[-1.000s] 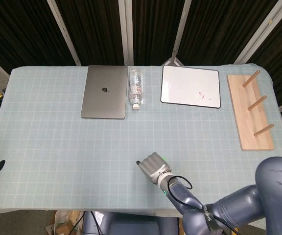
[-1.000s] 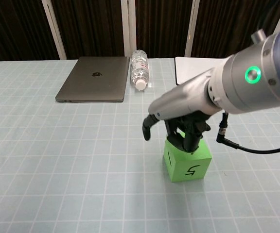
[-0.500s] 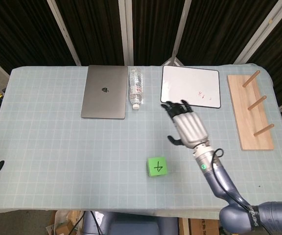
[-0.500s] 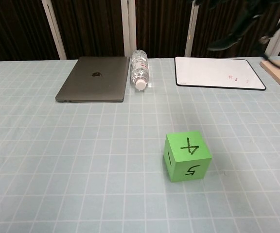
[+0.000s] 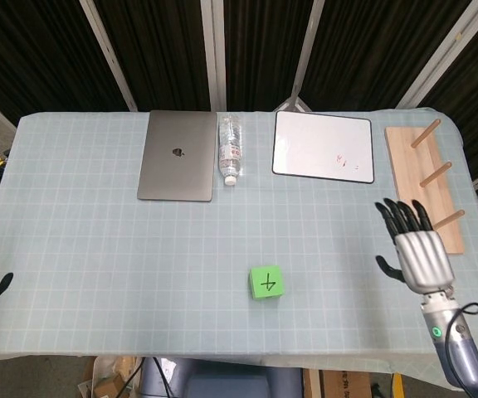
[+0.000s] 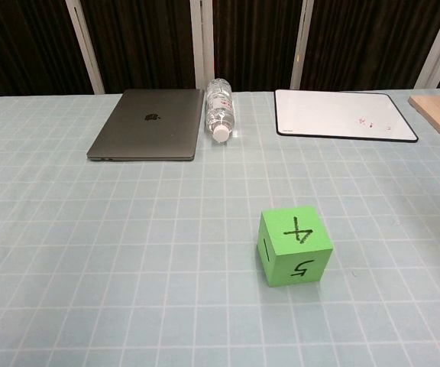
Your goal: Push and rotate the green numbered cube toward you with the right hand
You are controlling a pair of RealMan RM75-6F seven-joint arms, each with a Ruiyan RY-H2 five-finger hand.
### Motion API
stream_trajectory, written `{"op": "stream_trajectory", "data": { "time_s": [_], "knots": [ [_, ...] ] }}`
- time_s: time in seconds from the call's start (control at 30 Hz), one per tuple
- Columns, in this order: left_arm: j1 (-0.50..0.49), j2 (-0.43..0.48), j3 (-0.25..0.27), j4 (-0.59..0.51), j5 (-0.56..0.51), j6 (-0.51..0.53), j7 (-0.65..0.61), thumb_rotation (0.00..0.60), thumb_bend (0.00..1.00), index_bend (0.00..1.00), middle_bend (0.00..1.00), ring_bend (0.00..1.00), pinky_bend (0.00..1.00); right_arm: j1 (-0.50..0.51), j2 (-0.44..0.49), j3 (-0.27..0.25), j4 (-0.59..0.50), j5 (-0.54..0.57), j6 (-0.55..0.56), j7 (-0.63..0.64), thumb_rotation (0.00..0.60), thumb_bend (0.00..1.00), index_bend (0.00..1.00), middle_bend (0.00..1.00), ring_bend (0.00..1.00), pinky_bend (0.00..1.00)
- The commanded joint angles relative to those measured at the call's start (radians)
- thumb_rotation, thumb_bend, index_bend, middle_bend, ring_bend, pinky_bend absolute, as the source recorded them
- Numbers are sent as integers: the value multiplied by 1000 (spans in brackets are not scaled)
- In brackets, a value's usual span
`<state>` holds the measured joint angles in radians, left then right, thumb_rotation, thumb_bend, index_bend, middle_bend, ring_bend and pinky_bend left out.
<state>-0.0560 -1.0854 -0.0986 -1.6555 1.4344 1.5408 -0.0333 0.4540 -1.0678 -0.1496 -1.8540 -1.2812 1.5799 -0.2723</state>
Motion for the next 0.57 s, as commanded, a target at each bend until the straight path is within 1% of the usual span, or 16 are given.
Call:
{"op": "stream_trajectory", "data": {
  "time_s": [0.03,0.13,0.2,0.33,0.57],
  "knots": [
    [0,0,3,1,3,-2,2,600,315,87,0,0,0,-138,-80,-70,147,-107,112,80,600,278,87,102,95,0],
    [-1,-3,9,-1,11,-4,13,600,315,87,0,0,0,-185,-120,-69,232,-168,153,100,600,278,87,102,95,0],
    [-1,-4,11,-2,15,-3,20,600,315,87,0,0,0,-201,-127,-60,256,-177,153,88,600,278,87,100,95,0],
    [0,-8,10,-2,16,1,29,600,315,87,0,0,0,-225,-128,-34,260,-168,137,101,600,278,74,95,96,0],
    [4,-8,15,-3,21,6,37,600,316,87,0,0,0,-253,-113,-3,250,-193,119,102,600,278,71,94,95,0]
  ]
}}
